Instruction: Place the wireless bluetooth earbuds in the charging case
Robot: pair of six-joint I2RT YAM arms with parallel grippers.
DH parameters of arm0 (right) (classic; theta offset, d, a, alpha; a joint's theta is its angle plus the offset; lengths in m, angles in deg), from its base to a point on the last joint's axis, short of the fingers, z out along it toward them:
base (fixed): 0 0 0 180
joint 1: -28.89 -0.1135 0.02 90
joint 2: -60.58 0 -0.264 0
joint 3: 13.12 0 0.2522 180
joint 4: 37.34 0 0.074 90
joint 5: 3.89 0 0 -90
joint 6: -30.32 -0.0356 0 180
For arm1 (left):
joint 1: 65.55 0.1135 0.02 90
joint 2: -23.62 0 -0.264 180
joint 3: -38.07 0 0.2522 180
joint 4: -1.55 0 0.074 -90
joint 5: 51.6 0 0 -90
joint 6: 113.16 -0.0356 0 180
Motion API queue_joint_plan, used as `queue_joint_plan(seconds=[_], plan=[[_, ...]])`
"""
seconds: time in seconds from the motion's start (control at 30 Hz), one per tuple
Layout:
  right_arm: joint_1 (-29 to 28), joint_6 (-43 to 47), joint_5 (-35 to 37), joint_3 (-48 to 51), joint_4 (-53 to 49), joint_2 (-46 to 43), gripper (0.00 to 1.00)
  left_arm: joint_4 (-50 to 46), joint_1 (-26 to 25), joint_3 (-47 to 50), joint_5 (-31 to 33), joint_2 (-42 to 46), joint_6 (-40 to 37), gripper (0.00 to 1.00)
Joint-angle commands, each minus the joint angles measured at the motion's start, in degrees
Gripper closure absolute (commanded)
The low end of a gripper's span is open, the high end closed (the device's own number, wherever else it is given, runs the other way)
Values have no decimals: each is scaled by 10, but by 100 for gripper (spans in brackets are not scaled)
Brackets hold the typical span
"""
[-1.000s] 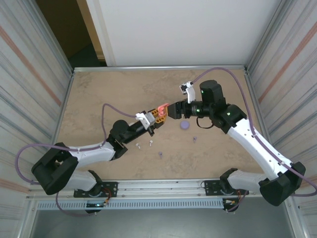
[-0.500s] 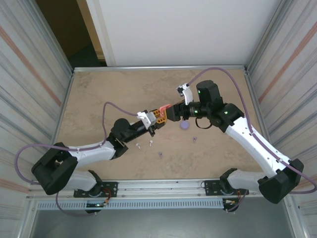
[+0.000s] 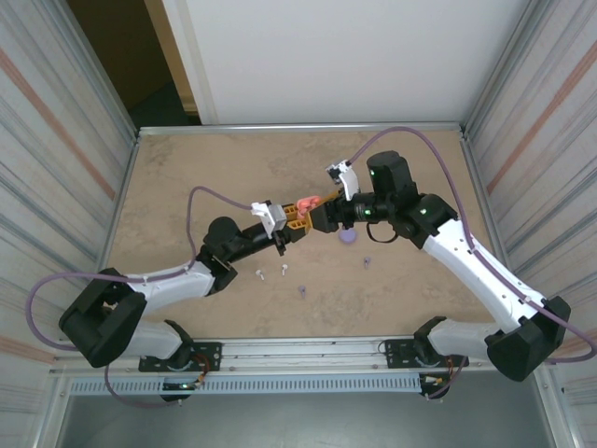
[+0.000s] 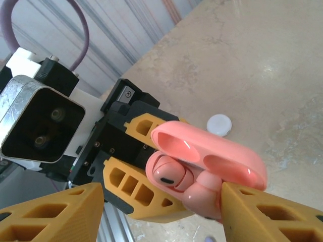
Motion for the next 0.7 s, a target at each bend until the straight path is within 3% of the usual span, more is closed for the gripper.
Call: queue_joint_plan(seconds=[0.0,0.43,0.67], plan=[[-4,22,-15,-20,-8,8,39,17,5,-23,-39,2,24,100],[-4,56,-26,-24,-16,14,37,24,19,-36,-90,-14,56,100],[12,61,17,-38,-39,1,31,36,23,-31,-92,-19,67,100]])
